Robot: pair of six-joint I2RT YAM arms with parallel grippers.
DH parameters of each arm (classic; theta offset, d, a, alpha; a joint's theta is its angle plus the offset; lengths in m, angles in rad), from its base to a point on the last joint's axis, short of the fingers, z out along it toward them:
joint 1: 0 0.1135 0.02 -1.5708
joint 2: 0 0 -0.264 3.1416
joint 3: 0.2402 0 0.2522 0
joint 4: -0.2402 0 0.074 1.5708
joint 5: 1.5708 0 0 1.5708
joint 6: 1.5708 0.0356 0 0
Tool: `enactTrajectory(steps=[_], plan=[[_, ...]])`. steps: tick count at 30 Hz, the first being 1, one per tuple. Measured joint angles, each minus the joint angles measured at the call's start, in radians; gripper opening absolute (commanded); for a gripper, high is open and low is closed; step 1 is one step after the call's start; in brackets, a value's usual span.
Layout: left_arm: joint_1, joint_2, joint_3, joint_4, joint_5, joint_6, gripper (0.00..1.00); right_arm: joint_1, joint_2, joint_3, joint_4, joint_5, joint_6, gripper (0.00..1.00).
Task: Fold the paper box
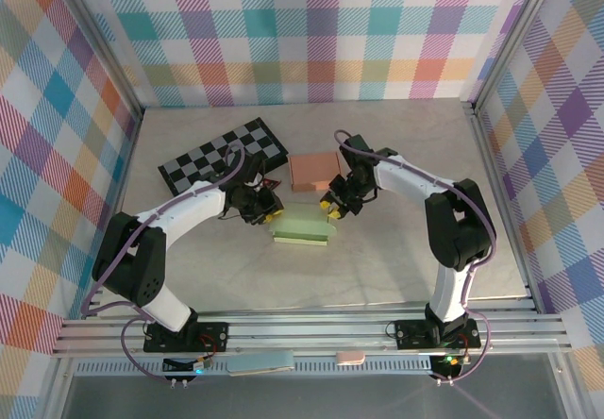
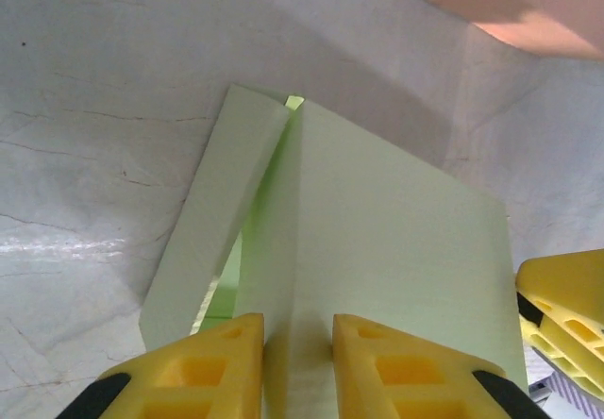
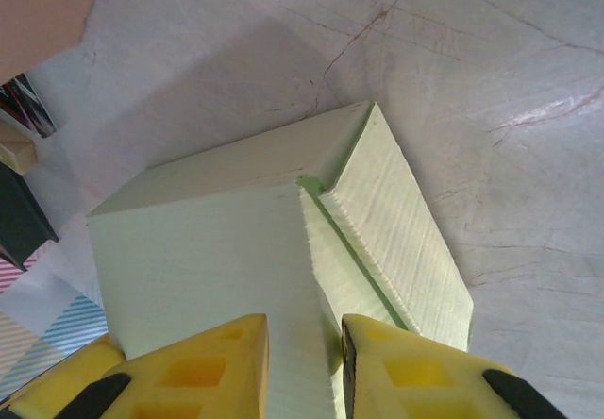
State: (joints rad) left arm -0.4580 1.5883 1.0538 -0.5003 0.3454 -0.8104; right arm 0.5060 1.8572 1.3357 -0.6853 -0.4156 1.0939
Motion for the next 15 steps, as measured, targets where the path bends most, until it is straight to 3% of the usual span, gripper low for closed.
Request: enactTrajectory(steps=[11, 15], plan=[[-0.021, 0.000, -0.018, -0.025, -0.010, 0.062, 0.23, 0.014, 0.000, 0.000, -0.021, 0.026, -0.063, 0.24], [-0.030, 0.006, -0.018, -0.026, -0.018, 0.081, 0.28, 0.018, 0.000, 0.000, -0.031, 0.037, -0.086, 0.25]])
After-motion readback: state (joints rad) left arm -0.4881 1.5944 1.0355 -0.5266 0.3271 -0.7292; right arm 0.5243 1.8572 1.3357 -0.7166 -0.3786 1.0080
